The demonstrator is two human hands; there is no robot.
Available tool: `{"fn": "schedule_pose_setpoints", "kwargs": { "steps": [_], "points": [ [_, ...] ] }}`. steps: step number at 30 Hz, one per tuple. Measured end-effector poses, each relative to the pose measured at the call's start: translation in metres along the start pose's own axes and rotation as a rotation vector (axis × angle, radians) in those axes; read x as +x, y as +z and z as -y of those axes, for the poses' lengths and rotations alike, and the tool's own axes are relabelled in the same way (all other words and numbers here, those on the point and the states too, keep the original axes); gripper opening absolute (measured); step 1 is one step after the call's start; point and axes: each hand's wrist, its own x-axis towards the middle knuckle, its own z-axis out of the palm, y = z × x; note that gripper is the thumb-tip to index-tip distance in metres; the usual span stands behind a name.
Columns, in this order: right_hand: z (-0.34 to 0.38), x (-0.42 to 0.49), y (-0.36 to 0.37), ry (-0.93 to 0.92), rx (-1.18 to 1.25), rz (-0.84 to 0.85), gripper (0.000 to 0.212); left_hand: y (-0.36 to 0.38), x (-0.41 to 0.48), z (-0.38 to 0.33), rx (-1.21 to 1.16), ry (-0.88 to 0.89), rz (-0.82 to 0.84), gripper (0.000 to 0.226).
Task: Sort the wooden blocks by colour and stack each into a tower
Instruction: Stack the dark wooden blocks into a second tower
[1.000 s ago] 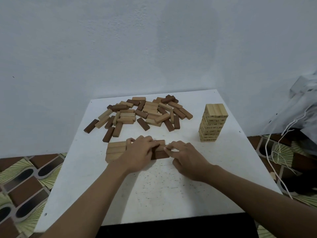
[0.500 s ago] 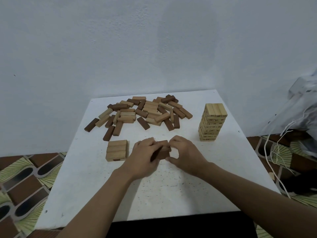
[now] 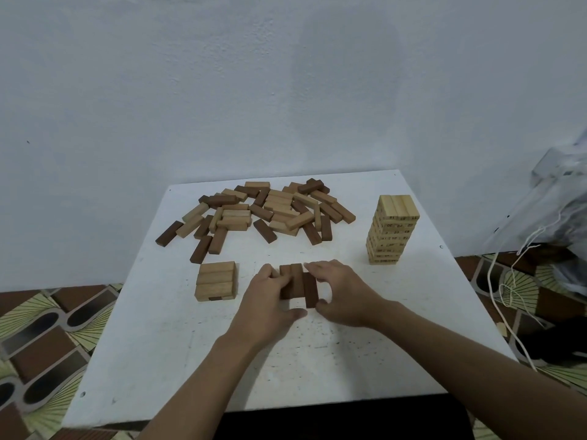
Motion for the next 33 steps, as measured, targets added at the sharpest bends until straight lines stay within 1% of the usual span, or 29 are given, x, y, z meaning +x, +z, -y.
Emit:
{"fn": "schedule_pose_setpoints", "kwargs": {
  "steps": [3,6,8,11,15,18,20,27,29,33],
  "points": [
    [-0.005,0.004,-0.006,0.031,-0.005,0.098,0.086,-0.01,0.001,0.004,-0.029,0.001,0.03,0.055],
    [-0.006,0.009,-0.007,0.055,-0.05,0.15,0.095,-0.02,0.01,0.005,-0.01,0.006,0.108,0.064],
    [-0.007,0.013,-0.008,0.065,-0.03,0.129,0.092,-0.024,0.02,0.008,-0.009,0.019,0.161,0.068],
    [-0.009,0.021,-0.009,0.061,0.018,0.113,0.088,-0.026,0.032,0.013,-0.026,0.02,0.196,0.073],
    [-0.008,0.03,-0.012,0.032,0.02,0.125,0.081,-0.024,0.041,0.017,-0.018,0.036,0.211,0.066],
    [-0.009,0.036,-0.014,-0.002,0.011,0.16,0.067,-0.022,0.043,0.021,-0.051,0.035,0.205,0.065],
    [-0.01,0.039,-0.014,-0.024,0.005,0.173,0.063,-0.021,0.044,0.022,-0.042,0.041,0.199,0.065],
    [-0.012,0.039,-0.011,-0.057,0.012,0.167,0.068,-0.021,0.042,0.024,-0.068,0.064,0.198,0.065],
    [-0.012,0.038,-0.009,-0.063,-0.001,0.168,0.071,-0.024,0.039,0.023,-0.075,0.081,0.207,0.069],
    [0.001,0.037,-0.011,-0.118,0.03,0.089,0.068,-0.044,0.033,0.02,-0.138,0.081,0.18,0.076]
  ]
}}
